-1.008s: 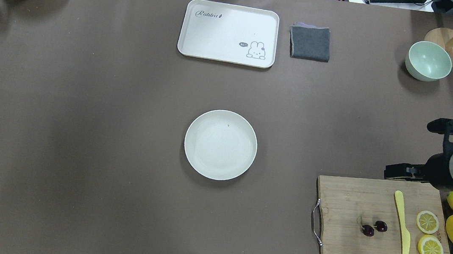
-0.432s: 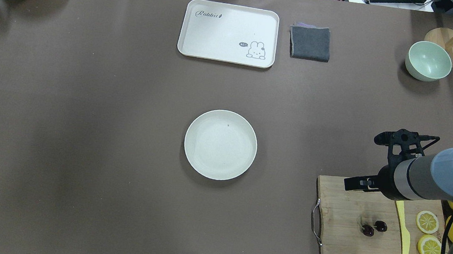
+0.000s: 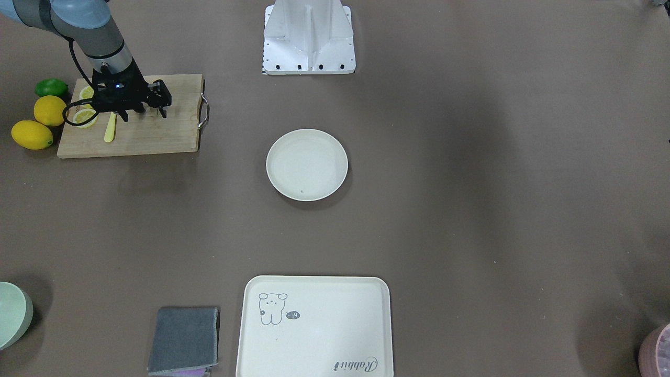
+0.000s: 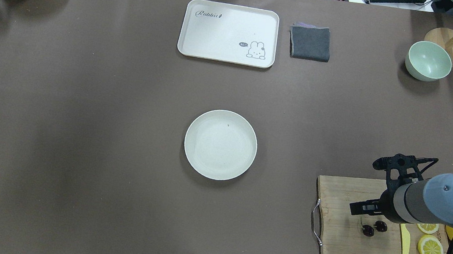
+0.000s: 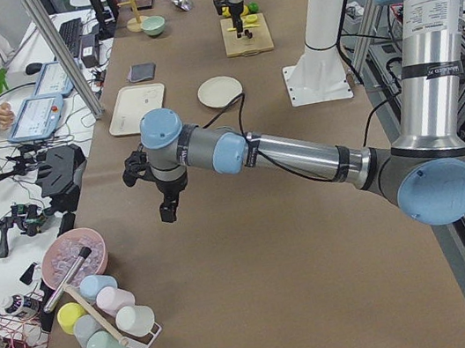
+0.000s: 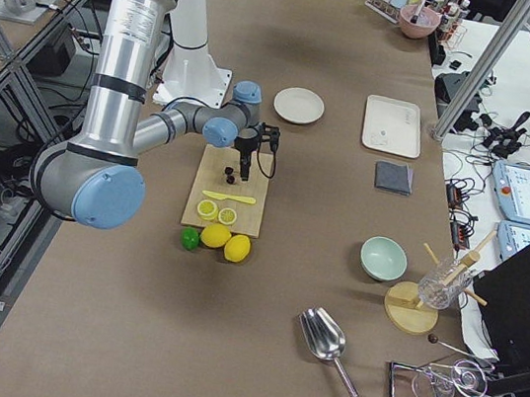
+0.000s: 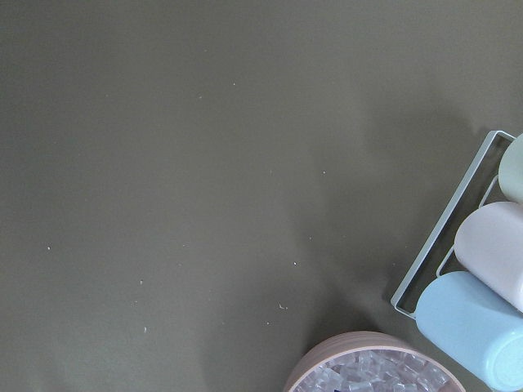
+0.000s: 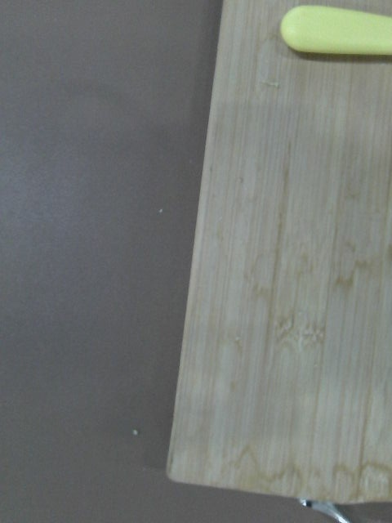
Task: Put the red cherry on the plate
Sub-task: 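Lower the right gripper onto the dark red cherries and grasp them by the stems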
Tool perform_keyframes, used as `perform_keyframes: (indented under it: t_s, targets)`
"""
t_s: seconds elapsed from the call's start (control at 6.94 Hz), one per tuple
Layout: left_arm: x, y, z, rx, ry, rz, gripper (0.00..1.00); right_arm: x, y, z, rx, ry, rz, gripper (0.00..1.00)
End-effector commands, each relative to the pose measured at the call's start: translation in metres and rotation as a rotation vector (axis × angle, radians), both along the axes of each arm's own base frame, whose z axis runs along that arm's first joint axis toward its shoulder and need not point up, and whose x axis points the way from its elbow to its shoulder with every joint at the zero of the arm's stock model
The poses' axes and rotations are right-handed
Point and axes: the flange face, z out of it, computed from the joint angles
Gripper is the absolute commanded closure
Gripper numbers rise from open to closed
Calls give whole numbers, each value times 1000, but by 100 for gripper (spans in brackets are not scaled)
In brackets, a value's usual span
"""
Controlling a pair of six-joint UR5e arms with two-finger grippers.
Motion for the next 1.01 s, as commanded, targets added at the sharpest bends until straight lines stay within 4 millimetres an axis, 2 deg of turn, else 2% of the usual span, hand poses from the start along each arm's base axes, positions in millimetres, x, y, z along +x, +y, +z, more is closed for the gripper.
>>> perform_keyframes:
  t_s: [0.0, 0.43, 0.86]
  targets:
    - [0, 0, -2, 3, 0, 0, 2, -10, 16, 3, 7, 11, -38, 14]
    - [0, 0, -1, 2, 0, 0, 2, -22, 37, 3, 5, 45, -104, 17]
    - [1, 0, -2, 5, 0, 2, 2, -27, 44, 3, 8, 46, -122, 35]
